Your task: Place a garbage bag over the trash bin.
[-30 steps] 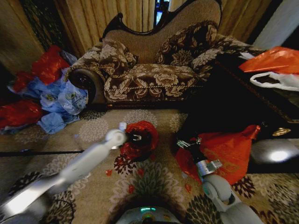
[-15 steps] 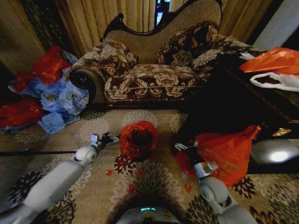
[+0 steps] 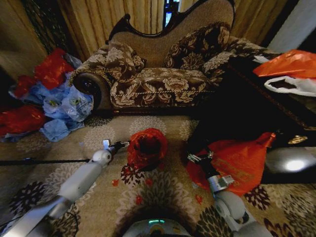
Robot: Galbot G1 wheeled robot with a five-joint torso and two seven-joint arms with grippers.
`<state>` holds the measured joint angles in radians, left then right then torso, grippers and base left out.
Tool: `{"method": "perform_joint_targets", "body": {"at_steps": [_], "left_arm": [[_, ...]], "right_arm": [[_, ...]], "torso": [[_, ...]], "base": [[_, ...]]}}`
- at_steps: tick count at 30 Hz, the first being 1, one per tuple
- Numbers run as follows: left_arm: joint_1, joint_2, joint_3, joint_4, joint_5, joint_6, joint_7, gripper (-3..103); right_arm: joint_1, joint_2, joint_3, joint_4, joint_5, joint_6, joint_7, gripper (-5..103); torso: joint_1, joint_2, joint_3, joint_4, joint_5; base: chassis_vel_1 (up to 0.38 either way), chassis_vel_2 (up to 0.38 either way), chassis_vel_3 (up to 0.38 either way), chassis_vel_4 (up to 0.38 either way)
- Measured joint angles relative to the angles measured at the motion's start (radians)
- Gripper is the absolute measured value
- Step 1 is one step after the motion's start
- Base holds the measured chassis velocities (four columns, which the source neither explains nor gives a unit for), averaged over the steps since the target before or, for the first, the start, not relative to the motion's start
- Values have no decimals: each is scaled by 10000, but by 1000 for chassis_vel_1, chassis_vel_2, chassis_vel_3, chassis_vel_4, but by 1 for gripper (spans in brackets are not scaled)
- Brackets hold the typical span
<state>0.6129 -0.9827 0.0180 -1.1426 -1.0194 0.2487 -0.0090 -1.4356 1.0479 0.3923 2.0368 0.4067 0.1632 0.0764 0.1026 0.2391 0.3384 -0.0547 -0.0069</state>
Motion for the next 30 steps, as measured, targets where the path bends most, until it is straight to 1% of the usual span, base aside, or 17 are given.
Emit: {"method": "perform_joint_targets", "body": {"at_steps": [2, 5, 6, 8, 9, 10, 11, 12, 14, 18, 20, 21, 25, 26, 27, 28, 30], "left_arm": [[-88, -62, 23, 171, 158, -50, 31, 100], [-197, -152, -35, 356, 276, -129, 49, 98], [-208, -138, -122, 327, 277, -151, 38, 95], [-173, 15, -345, 54, 228, -171, 18, 98], [-173, 15, -345, 54, 228, -171, 18, 98], [-145, 141, -481, -188, 114, -171, -15, 98], [-131, 241, -562, -423, -36, -175, -21, 101], [-129, 279, -579, -555, -117, -184, -15, 100], [-134, 284, -570, -611, -145, -195, -4, 100], [-215, 83, -374, -466, -117, -235, 101, 99], [-360, -226, -68, 152, 208, -277, 234, 99], [-360, -226, -68, 152, 208, -277, 234, 99], [-788, -1018, 322, 1724, 858, -367, 314, 98], [-788, -1018, 322, 1724, 858, -367, 314, 98], [-965, -1266, 386, 2223, 975, -503, 364, 98], [-965, -1266, 386, 2223, 975, -503, 364, 98], [-1119, -1462, 457, 2611, 1084, -719, 419, 98]], "right_arm": [[-15, -21, 29, -14, 2, 20, 2, 100], [-30, -43, 78, -52, 11, 46, 6, 100], [-33, -49, 94, -62, 18, 56, 9, 100], [-24, -54, 114, -76, 45, 62, 13, 100], [-24, -54, 114, -76, 45, 62, 13, 100], [4, -53, 119, -102, 61, 64, 15, 100], [41, -40, 119, -137, 68, 66, 16, 100], [73, -21, 110, -167, 69, 68, 17, 100], [101, -5, 94, -191, 69, 69, 17, 100], [147, 9, 56, -203, 70, 69, 21, 100], [141, -28, 78, -228, 74, 68, 24, 100], [141, -28, 78, -228, 74, 68, 24, 100], [76, -61, 125, -264, 76, 77, 33, 100], [76, -61, 125, -264, 76, 77, 33, 100], [55, -62, 135, -262, 76, 77, 40, 100], [55, -62, 135, -262, 76, 77, 40, 100], [-7, -49, 153, -222, 73, 78, 50, 100]], "torso": [[0, 0, 0, 1, 2], [1, -1, 1, 3, -7], [1, 0, 1, 0, -6], [0, 0, 0, 1, -1], [0, 0, 0, 1, -1], [0, 0, 0, 4, 0], [0, 0, 0, 8, 0], [0, 0, 0, 8, 0], [0, 0, 0, 6, 1], [0, 0, 0, 3, -3], [0, 0, 0, 3, -4], [0, 0, 0, 3, -4], [1, -1, 1, 2, -6], [1, -1, 1, 2, -6], [0, -1, 0, 1, -2], [0, -1, 0, 1, -2], [0, 0, 1, 1, -2]], "base": [[0, 0, 0, 0], [0, 0, 0, 0], [0, 0, 0, 0], [0, 0, 0, 0], [0, 0, 0, 0], [0, 0, 0, 0], [0, 0, 0, 0], [0, 0, 0, 0], [0, 0, 0, 0], [0, 0, 0, 0], [0, 0, 0, 0], [0, 0, 0, 0], [0, 0, 0, 0], [0, 0, 0, 0], [0, 0, 0, 0], [0, 0, 0, 0], [0, 0, 0, 0]]}}
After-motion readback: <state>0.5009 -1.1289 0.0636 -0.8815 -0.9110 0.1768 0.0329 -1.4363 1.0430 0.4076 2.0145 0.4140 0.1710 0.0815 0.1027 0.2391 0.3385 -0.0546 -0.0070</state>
